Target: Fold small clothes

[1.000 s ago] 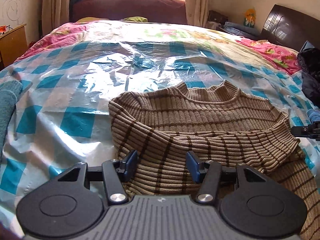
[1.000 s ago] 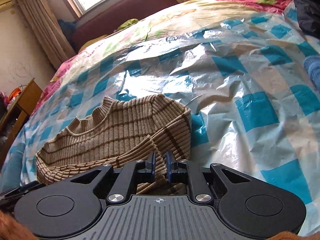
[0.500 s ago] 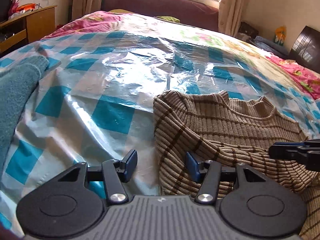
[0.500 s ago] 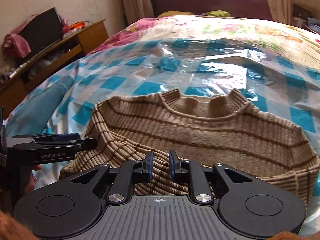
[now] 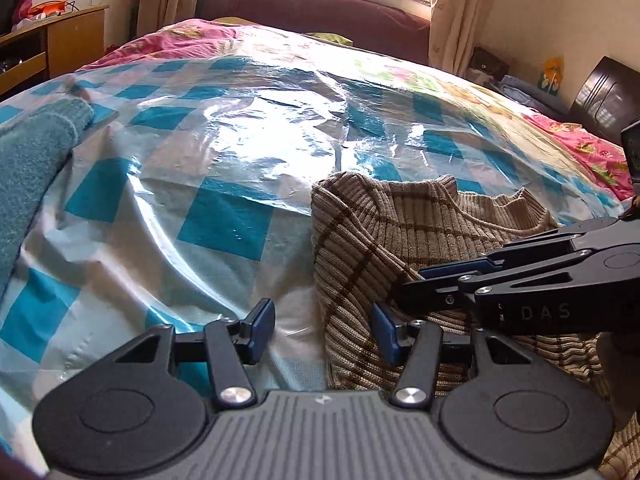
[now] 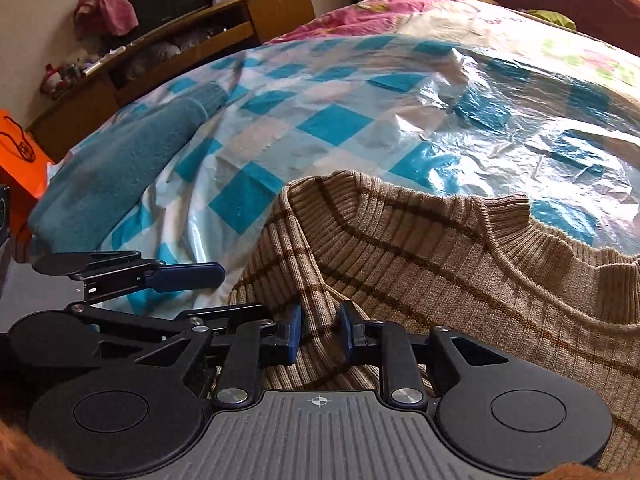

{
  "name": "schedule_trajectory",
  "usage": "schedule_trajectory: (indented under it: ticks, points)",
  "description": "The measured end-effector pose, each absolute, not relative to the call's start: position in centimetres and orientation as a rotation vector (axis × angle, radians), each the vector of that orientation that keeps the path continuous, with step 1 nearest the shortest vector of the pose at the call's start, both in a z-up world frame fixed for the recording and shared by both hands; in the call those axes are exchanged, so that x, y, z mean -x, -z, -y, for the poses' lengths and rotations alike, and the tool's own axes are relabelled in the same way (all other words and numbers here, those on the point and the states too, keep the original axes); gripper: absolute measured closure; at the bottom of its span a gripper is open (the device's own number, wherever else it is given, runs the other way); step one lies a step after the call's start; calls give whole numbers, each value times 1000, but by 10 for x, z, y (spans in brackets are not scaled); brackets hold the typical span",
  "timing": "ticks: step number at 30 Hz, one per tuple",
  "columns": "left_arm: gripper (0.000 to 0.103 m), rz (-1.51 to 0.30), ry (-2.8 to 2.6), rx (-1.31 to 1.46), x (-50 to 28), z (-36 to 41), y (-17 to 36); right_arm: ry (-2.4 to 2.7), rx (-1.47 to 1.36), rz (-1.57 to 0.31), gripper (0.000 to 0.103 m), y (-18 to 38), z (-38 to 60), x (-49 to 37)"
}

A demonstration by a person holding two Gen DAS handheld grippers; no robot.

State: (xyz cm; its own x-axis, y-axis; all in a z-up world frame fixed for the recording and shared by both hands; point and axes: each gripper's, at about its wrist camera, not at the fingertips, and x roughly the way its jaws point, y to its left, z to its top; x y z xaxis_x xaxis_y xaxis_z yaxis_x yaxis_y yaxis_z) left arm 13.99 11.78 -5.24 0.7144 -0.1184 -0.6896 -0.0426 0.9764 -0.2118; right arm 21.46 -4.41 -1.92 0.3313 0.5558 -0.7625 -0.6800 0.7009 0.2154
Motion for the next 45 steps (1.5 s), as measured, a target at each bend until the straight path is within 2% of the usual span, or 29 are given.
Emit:
schedule_trajectory:
  ticks: [2,3,6,13,15,21,26,29,32,36,40,45]
  points:
    - [46,-774,46,221,-140,-118,52,-808,118,-956,82,19,45,-220]
    - [46,-774,47,220,-140,-118,52,-794,97,-975,87,19,47,-224]
    - [46,-776,49,204,-140,-117,52,-749,45,-995,94,20,51,-229]
    - [45,-778,40,146,-141,-110,56,-648,-57,-989,94,28,53,-227]
    - [44,-770,39,143,-139,-109,55,-639,-74,-972,85,17,60,-219]
    - [45,-748,17,120,-131,-105,50,-521,-98,-870,85,-13,129,-176]
    - [45,-756,1,83,-129,-97,48,-273,-72,-903,84,1,206,-157]
    - [45,-772,-14,91,-129,-95,45,-226,-153,-943,92,18,238,-160]
    - [46,-782,-17,103,-115,-95,33,-229,-210,-905,84,5,246,-150]
    - [46,-856,56,81,-74,-94,19,-289,-163,-900,84,-16,248,-110]
    - [46,-1012,155,103,-26,-96,13,-323,-149,-999,84,-30,257,-57]
    - [46,-1133,208,152,16,-96,9,-294,-152,-1142,73,-31,268,3]
